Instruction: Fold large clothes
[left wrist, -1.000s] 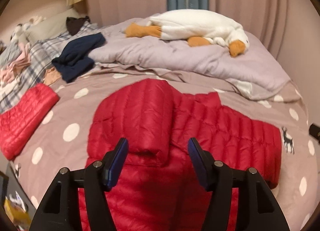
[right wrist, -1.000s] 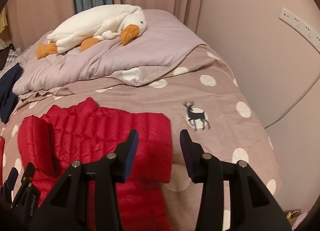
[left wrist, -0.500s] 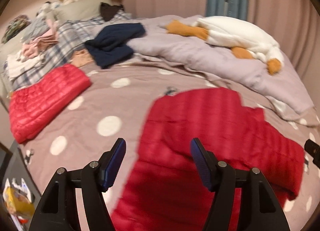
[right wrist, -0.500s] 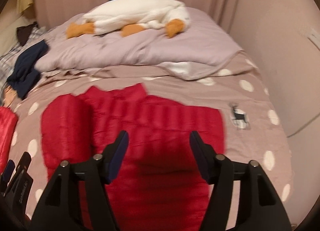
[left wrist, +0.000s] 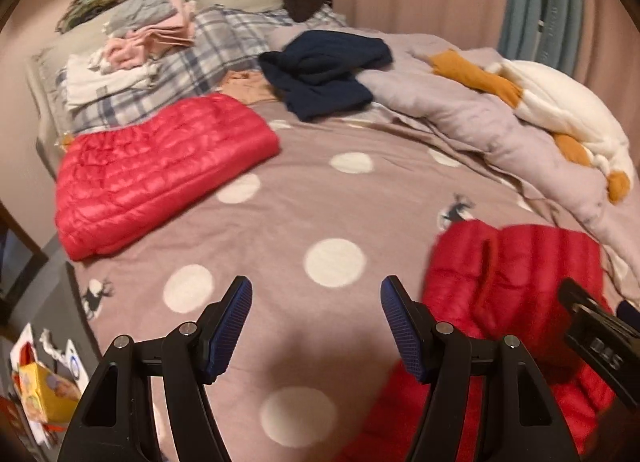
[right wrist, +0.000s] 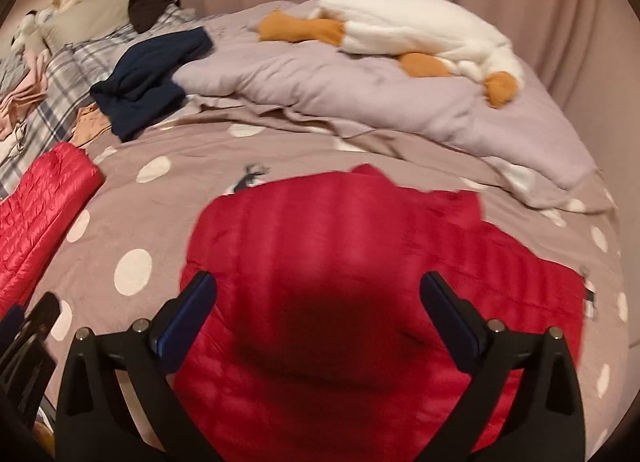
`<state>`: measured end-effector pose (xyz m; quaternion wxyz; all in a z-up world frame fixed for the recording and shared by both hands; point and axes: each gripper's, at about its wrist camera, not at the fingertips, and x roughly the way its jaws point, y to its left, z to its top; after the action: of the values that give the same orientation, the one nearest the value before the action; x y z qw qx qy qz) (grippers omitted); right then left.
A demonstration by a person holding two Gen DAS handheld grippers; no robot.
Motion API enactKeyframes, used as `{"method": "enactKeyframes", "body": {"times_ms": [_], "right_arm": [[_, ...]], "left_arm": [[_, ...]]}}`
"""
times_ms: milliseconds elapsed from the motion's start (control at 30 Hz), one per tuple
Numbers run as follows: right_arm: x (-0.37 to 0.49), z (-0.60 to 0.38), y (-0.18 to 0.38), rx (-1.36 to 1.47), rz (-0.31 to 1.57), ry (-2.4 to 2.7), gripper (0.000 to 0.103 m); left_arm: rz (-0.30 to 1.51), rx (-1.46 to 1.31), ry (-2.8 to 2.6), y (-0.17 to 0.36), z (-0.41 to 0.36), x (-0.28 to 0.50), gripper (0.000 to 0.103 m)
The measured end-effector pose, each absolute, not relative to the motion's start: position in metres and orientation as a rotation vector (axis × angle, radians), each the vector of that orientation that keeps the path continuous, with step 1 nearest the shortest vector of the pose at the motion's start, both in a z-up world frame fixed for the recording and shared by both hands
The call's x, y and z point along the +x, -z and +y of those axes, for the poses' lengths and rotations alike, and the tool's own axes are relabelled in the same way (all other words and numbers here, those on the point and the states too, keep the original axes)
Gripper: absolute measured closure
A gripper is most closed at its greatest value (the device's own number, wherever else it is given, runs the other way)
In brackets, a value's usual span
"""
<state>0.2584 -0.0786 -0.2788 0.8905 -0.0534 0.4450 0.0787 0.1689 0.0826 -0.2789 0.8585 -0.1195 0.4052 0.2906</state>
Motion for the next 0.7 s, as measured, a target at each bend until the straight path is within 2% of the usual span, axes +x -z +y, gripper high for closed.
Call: {"method": "enactKeyframes", "body": {"times_ms": [100, 167, 233, 267, 333, 367, 700], "right_arm": [[0.268, -0.060, 0.300, -0.162, 0.934, -0.168, 0.002], [0.275, -0.055, 0.316, -0.181, 0.964, -0.163, 0.013], [0.282, -0.057, 0.329, -0.203, 1.001, -0.135, 0.041], [0.285, -0.060, 0.333, -0.203, 1.013, -0.119, 0.049], [0.289, -0.076, 0.332, -0.152, 1.007, -0.077, 0.089], [0.292, -0.087, 0.328, -0.119, 0.999, -0.056, 0.097], [0.286, -0.199, 0.290, 0.020, 0.928, 0.153, 0.096]], "left_arm": [[0.873, -0.291, -0.613, 0.285, 0.095, 0.170, 0.037], [0.888, -0.313, -0.611, 0.289, 0.103, 0.170, 0.037], [0.891, -0.309, -0.621, 0.291, 0.107, 0.172, 0.037], [0.891, -0.306, -0.622, 0.291, 0.109, 0.173, 0.037], [0.897, -0.310, -0.623, 0.294, 0.111, 0.175, 0.037], [0.901, -0.315, -0.621, 0.294, 0.111, 0.177, 0.037], [0.917, -0.284, -0.521, 0.295, 0.067, 0.203, 0.037]]}}
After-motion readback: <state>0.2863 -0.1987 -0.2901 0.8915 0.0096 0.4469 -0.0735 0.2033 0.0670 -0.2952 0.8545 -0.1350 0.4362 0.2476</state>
